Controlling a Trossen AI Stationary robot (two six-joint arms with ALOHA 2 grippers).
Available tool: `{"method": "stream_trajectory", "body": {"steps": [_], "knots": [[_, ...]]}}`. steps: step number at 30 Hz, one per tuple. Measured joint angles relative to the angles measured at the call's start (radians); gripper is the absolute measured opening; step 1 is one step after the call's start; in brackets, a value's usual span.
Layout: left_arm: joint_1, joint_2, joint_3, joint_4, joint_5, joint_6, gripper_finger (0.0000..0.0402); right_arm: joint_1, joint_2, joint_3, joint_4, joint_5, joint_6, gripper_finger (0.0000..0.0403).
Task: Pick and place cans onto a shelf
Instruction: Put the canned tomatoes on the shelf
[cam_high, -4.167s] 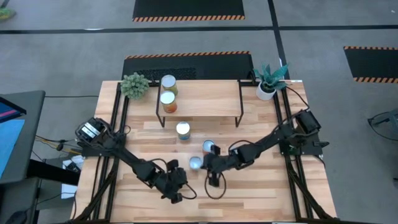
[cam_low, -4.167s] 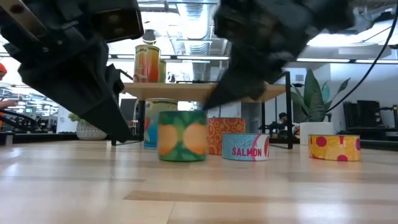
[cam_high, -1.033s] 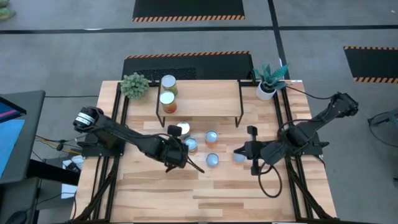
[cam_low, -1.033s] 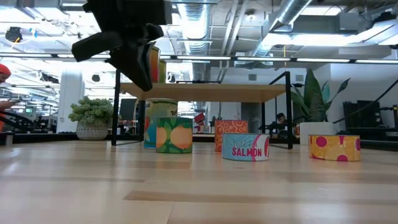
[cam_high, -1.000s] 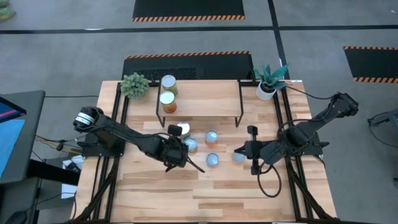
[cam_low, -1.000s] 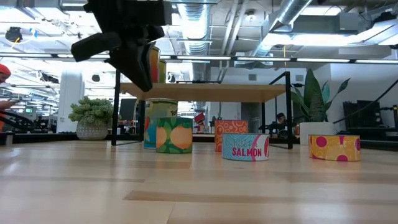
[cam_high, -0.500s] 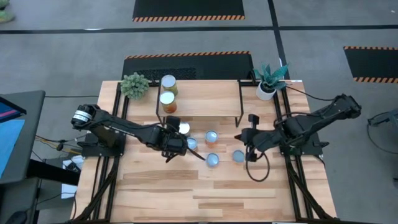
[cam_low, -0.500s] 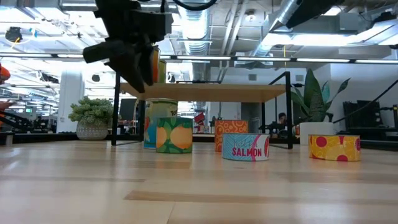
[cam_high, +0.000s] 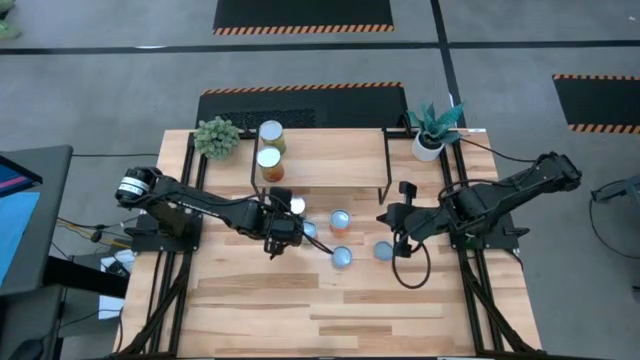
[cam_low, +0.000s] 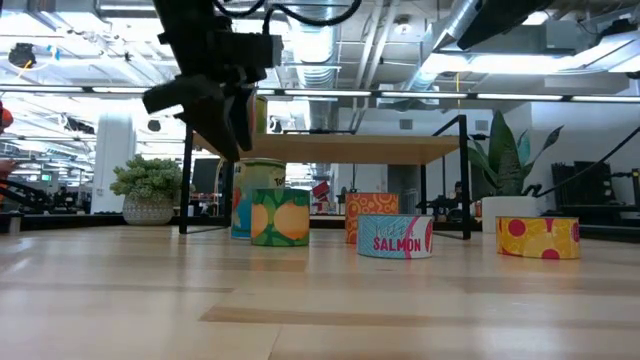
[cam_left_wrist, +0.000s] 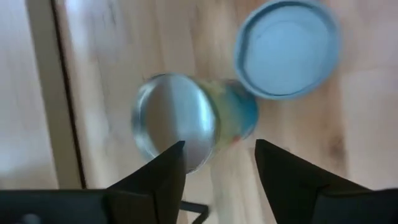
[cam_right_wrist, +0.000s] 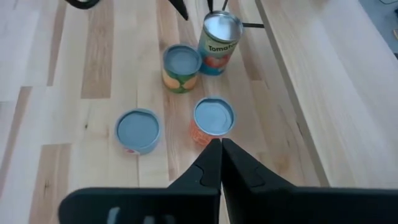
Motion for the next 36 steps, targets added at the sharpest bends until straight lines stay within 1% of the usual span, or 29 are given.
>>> {"method": "stream_trajectory", "body": {"steps": [3, 7, 11, 17, 20, 23, 27, 35, 36], "knots": [[0.01, 0.0, -0.02, 0.009, -0.007, 0.001, 0.018, 0.0, 0.0, 0.0, -0.002, 0.0, 0.0, 0.0027], [0.022, 0.0, -0.05, 0.033, 0.027, 0.002, 0.0174, 0.0, 0.0, 0.0, -0.009, 0.0, 0.0, 0.0023], [0.025, 0.0, -0.053, 0.039, 0.023, -0.002, 0.0173, 0.0, 0.0, 0.0, -0.009, 0.0, -0.001, 0.0022], [0.025, 0.0, -0.053, 0.072, 0.023, 0.055, 0.0173, 0.0, 0.0, 0.0, -0.008, 0.0, -0.002, 0.0026], [0.025, 0.0, -0.053, 0.088, 0.023, 0.075, 0.0163, 0.0, 0.0, 0.0, -0.009, 0.0, -0.002, 0.0025], [0.025, 0.0, -0.053, 0.085, 0.027, 0.077, 0.014, 0.0, 0.0, 0.0, -0.012, 0.0, -0.002, 0.0022], [0.025, 0.0, -0.052, 0.086, 0.041, 0.077, 0.0098, 0.0, 0.0, 0.0, -0.021, 0.0, -0.002, 0.0021], [0.025, -0.001, -0.051, 0.083, 0.032, 0.111, 0.0013, 0.0, 0.0, 0.0, -0.032, 0.0, -0.001, 0.0026], [0.024, -0.001, -0.05, 0.084, 0.032, 0.11, 0.0007, 0.0, 0.0, 0.0, -0.031, 0.0, -0.001, 0.0025]]}}
